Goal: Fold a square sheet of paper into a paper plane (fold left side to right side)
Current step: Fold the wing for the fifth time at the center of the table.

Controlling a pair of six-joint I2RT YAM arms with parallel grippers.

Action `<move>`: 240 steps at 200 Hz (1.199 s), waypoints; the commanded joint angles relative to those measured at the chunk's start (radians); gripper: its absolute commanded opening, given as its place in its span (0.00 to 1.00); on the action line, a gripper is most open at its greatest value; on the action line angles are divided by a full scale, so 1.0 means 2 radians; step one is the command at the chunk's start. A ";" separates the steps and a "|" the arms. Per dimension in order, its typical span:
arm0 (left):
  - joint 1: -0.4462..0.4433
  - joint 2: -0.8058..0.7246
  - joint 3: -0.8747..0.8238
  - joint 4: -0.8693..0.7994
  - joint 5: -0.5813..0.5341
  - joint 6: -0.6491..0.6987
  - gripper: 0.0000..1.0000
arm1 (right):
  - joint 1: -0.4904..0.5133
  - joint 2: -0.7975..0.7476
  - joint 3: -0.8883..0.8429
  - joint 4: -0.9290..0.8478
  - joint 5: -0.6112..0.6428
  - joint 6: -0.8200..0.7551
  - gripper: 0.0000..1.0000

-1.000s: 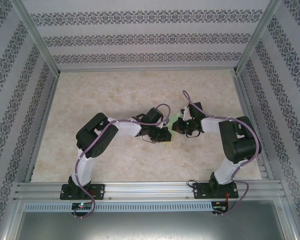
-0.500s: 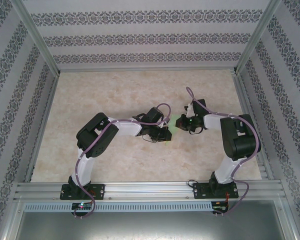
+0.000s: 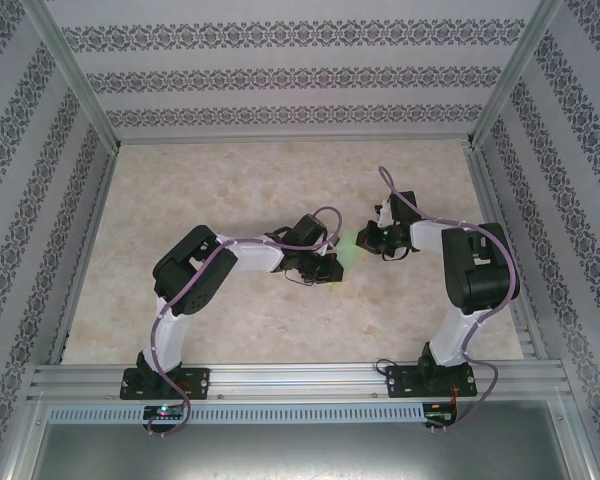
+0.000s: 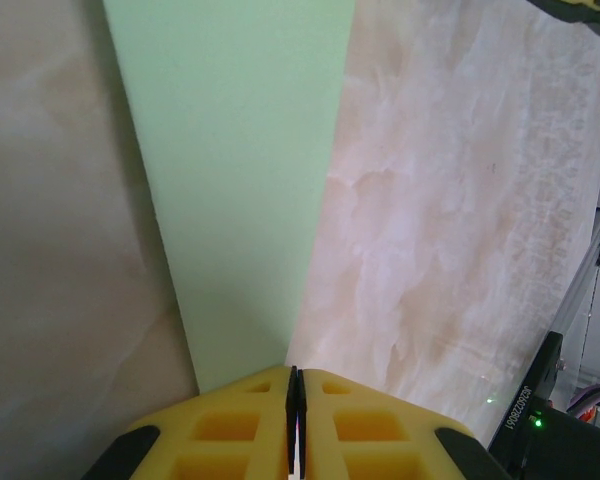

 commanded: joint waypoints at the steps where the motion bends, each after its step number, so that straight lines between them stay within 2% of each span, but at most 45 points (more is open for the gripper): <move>1: -0.008 0.021 -0.004 -0.050 -0.001 0.010 0.13 | -0.009 0.017 0.017 -0.004 0.013 0.003 0.00; 123: -0.008 -0.022 -0.052 -0.070 -0.005 0.017 0.13 | 0.019 -0.004 -0.021 0.004 -0.003 0.012 0.00; 240: -0.009 -0.070 -0.101 -0.085 0.000 0.024 0.13 | 0.044 0.033 0.019 -0.021 -0.001 0.011 0.00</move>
